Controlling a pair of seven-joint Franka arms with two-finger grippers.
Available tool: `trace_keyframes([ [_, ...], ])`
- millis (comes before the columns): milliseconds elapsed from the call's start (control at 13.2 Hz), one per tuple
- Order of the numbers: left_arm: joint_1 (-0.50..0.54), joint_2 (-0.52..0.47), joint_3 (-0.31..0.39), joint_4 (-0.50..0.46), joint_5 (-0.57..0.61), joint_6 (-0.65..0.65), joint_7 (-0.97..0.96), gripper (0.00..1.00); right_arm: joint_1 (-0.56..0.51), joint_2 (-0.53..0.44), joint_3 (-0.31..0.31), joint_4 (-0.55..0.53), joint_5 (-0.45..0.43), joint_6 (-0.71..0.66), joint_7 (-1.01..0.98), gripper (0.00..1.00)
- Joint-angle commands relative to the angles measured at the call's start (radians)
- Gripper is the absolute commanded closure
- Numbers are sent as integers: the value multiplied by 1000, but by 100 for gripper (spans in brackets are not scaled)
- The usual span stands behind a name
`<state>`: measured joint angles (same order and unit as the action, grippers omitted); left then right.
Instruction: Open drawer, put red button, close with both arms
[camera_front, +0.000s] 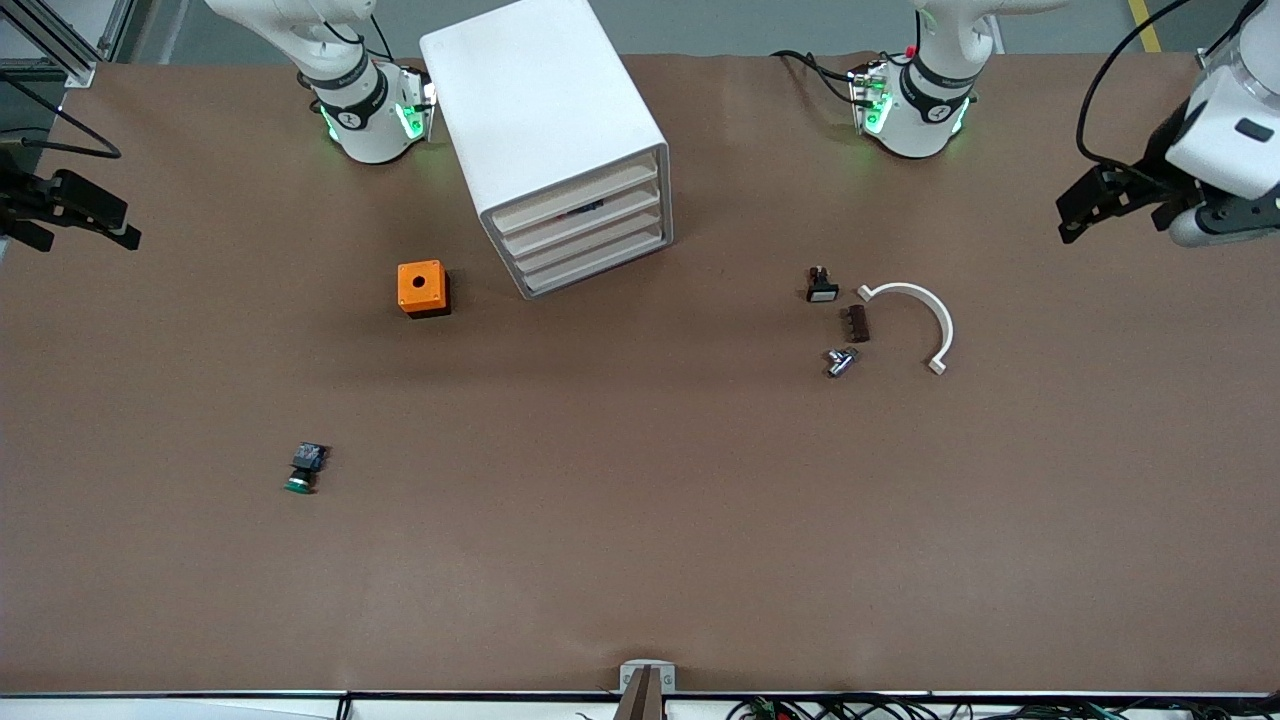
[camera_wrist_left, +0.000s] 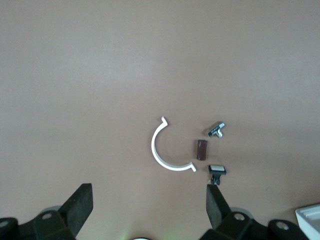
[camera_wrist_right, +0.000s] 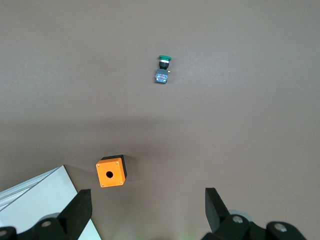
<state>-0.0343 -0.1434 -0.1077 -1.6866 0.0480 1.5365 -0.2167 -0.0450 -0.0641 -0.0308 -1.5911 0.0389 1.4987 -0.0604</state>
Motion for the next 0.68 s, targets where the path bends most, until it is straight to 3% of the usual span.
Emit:
trace_keyframes([
  [0, -44, -56, 82, -51, -49, -21, 74, 0, -12, -22, 9, -12, 3, 1, -30, 0],
  [605, -44, -30, 59, -9, -33, -24, 68, 0, -12, -26, 6, -13, 1, 3, -33, 0],
])
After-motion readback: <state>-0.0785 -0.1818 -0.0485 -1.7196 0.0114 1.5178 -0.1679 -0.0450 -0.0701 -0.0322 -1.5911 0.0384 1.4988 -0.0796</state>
